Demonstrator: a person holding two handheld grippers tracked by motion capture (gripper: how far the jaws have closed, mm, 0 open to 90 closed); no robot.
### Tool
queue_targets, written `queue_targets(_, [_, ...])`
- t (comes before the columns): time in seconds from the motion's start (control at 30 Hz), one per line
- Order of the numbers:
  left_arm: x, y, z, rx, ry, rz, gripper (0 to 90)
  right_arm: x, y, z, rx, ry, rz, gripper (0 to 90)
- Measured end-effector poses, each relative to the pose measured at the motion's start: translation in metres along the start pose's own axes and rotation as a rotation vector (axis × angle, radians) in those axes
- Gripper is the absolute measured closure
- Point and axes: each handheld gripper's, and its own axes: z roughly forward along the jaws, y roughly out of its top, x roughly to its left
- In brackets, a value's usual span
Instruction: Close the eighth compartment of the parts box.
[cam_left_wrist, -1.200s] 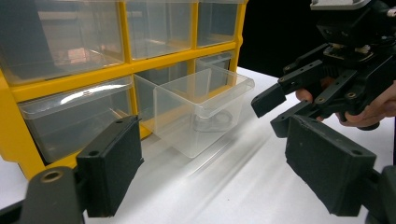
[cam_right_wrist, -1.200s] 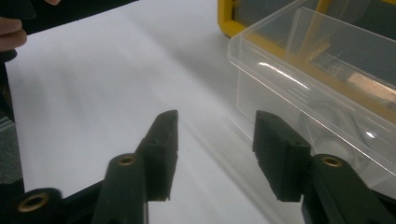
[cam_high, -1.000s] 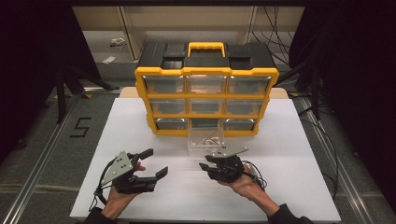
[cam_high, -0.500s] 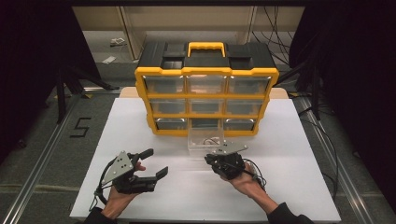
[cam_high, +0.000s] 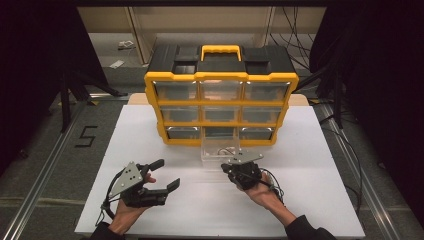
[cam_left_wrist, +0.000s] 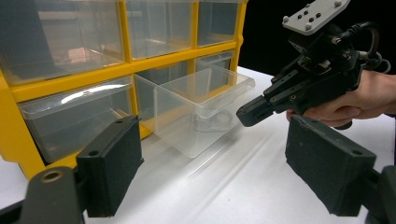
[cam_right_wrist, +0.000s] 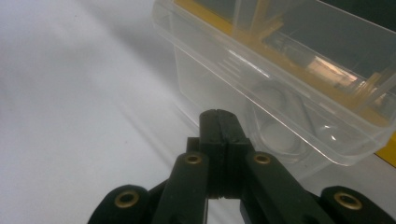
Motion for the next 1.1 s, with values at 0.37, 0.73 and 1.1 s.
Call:
queue_targets(0.37, [0.0,0.0,0.0,0.002,-0.001,0.001,18.5,-0.004,-0.001,0.006,0.009,-0.021,0.003,90.0])
queue_targets(0.73, [0.0,0.0,0.001,0.001,0.0,0.001,18.5,-0.008,-0.002,0.009,0.013,-0.043,0.01,90.0])
queue_targets(1.1, [0.0,0.0,0.001,0.002,0.001,0.002,18.5,-0.007,-0.002,0.012,0.016,-0.05,-0.009,90.0])
